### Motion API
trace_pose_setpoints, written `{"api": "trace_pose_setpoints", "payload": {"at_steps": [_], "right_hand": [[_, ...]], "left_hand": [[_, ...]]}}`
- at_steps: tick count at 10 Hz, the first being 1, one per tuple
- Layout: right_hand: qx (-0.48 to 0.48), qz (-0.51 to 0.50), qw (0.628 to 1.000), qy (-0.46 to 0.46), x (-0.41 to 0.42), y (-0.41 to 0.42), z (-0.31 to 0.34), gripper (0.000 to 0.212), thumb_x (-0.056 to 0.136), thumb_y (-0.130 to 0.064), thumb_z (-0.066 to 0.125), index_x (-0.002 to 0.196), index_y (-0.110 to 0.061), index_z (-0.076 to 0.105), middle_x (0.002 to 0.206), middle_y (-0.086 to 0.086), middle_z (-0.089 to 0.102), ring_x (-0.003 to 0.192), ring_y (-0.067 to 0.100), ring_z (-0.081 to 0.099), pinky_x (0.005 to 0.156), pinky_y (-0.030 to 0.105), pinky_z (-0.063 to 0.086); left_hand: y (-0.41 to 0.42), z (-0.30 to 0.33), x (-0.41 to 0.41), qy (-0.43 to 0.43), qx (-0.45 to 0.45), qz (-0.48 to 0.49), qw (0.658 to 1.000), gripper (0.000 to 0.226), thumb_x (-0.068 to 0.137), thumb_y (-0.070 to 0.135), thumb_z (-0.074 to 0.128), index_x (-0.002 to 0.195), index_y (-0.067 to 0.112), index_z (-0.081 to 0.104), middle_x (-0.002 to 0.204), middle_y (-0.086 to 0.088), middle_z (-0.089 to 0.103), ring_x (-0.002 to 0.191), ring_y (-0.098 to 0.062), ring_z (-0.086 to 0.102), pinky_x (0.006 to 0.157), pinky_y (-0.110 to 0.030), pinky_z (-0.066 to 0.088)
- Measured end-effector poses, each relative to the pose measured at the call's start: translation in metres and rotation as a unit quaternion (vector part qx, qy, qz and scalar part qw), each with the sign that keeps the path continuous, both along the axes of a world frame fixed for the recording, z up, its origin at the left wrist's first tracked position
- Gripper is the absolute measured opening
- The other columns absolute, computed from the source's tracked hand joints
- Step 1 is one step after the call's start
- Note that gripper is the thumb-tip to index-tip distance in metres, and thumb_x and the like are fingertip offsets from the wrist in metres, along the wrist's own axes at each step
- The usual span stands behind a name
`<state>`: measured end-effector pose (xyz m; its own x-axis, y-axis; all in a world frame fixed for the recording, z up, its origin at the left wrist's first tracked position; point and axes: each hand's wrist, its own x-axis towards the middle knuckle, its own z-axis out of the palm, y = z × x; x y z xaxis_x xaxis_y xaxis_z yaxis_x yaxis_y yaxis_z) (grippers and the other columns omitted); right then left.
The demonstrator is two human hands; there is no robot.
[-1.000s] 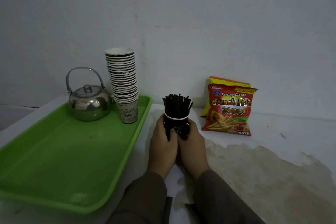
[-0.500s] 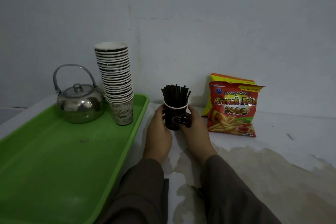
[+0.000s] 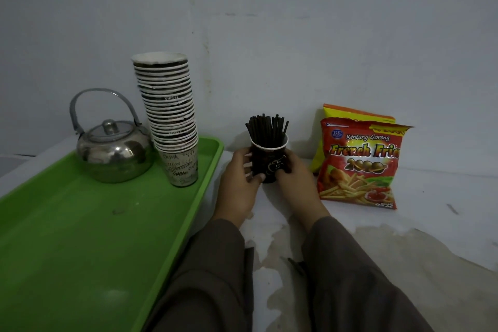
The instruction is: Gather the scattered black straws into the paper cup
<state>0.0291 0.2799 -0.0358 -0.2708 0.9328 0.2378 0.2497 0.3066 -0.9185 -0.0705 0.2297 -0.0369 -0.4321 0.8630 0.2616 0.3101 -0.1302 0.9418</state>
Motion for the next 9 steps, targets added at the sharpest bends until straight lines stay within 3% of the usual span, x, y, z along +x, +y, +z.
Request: {"api": "trace_pose_setpoints", "payload": {"at_steps": [2,5,6,7,8,9], "right_hand": [[0.029,0.005,0.999,-0.031,0.000,0.000,-0.008,0.047,0.084,-0.005,0.051,0.128,-0.018,0.046,0.115,0.006,0.062,0.105,0.019,0.056,0.085,0.032,0.044],[0.039,0.016,0.999,-0.033,0.001,0.002,-0.012,0.049,0.085,-0.010,0.056,0.131,-0.022,0.042,0.120,0.005,0.060,0.109,0.018,0.055,0.088,0.030,0.043],[0.040,0.016,0.998,-0.047,-0.001,0.001,-0.011,0.065,0.086,-0.013,0.059,0.141,-0.020,0.025,0.128,0.000,0.054,0.117,0.019,0.051,0.094,0.034,0.043],[0.047,-0.004,0.997,-0.061,-0.005,-0.009,-0.011,0.087,0.086,-0.013,0.058,0.145,-0.020,-0.005,0.145,0.008,0.036,0.124,0.022,0.046,0.101,0.036,0.037],[0.062,-0.073,0.994,-0.057,-0.005,-0.028,-0.003,0.073,0.087,-0.008,0.054,0.144,-0.016,0.008,0.144,0.016,0.034,0.122,0.027,0.046,0.099,0.034,0.039],[0.148,-0.113,0.972,-0.147,-0.001,-0.052,-0.005,0.040,0.084,-0.002,0.052,0.122,-0.006,0.041,0.120,0.017,0.046,0.103,0.028,0.052,0.082,0.031,0.045]], "left_hand": [[0.003,-0.003,-0.002,0.019,-0.015,0.039,0.999,0.041,0.078,-0.005,0.061,0.114,0.013,0.053,0.102,-0.002,0.061,0.098,-0.019,0.059,0.085,-0.035,0.050],[0.005,-0.003,-0.001,0.036,-0.013,0.049,0.998,0.040,0.080,-0.007,0.057,0.116,0.011,0.053,0.113,-0.009,0.063,0.103,-0.020,0.058,0.089,-0.037,0.048],[0.004,-0.003,-0.002,0.048,-0.012,0.050,0.997,0.043,0.082,-0.008,0.053,0.119,0.014,0.051,0.114,-0.008,0.062,0.102,-0.017,0.056,0.082,-0.028,0.043],[0.001,-0.004,-0.001,0.054,-0.022,0.050,0.997,0.050,0.085,-0.008,0.049,0.128,0.016,0.043,0.120,-0.009,0.056,0.104,-0.016,0.052,0.084,-0.028,0.042],[-0.009,-0.005,0.002,0.099,-0.053,0.086,0.990,0.050,0.086,0.000,0.054,0.132,0.015,0.039,0.127,-0.009,0.052,0.114,-0.021,0.051,0.092,-0.033,0.043],[-0.032,-0.011,0.012,0.186,-0.051,0.114,0.975,0.038,0.088,0.009,0.051,0.125,0.014,0.047,0.124,-0.009,0.054,0.115,-0.025,0.051,0.094,-0.038,0.044]]}}
